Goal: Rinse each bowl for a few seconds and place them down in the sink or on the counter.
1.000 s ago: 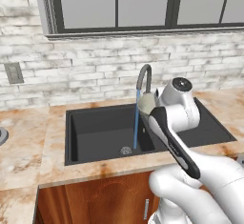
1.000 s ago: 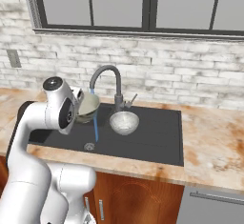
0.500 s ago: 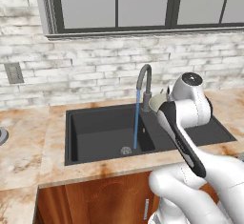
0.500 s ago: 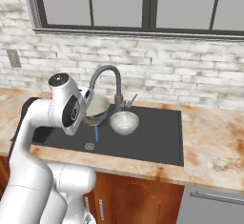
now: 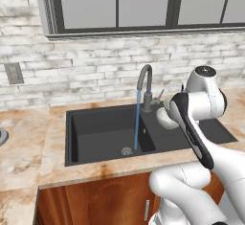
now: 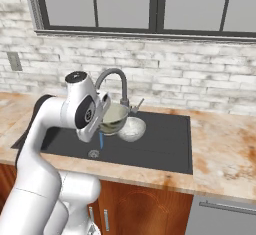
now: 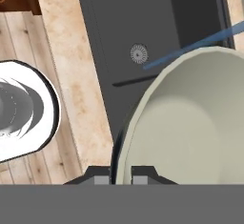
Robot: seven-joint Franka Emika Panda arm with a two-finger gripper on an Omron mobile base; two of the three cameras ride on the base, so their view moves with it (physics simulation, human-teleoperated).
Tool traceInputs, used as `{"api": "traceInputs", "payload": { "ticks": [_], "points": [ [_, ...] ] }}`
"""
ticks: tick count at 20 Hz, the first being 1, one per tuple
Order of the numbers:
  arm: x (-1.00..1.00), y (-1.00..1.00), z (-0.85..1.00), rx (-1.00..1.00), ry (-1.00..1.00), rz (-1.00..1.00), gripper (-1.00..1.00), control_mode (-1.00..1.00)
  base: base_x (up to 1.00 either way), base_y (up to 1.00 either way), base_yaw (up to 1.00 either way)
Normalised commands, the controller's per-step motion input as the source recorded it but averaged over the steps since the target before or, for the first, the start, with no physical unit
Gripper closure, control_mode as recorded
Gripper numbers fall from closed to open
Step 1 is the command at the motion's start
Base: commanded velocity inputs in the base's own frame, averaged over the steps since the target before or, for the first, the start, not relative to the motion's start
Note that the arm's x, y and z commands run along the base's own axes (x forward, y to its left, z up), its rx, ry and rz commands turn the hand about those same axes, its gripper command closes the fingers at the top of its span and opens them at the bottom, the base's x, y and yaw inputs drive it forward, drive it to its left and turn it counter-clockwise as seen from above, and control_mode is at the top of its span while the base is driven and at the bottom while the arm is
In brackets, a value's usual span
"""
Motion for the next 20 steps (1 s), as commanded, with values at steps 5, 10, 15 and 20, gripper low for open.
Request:
{"api": "traceInputs", "payload": {
  "ticks": [5,10,15,20],
  "points": [
    [-0.12,-0.46,0.0,-0.01,0.04,0.0,1.0,-1.0,0.0,0.0,0.0],
    [-0.06,-0.43,0.0,0.0,0.02,0.0,1.0,-1.0,0.0,0.0,0.0],
    [-0.02,-0.42,-0.01,0.0,0.02,0.0,1.0,-1.0,0.0,0.0,0.0],
    [0.04,-0.31,-0.06,0.0,0.03,0.02,1.0,-1.0,0.0,0.0,0.0]
  ]
}}
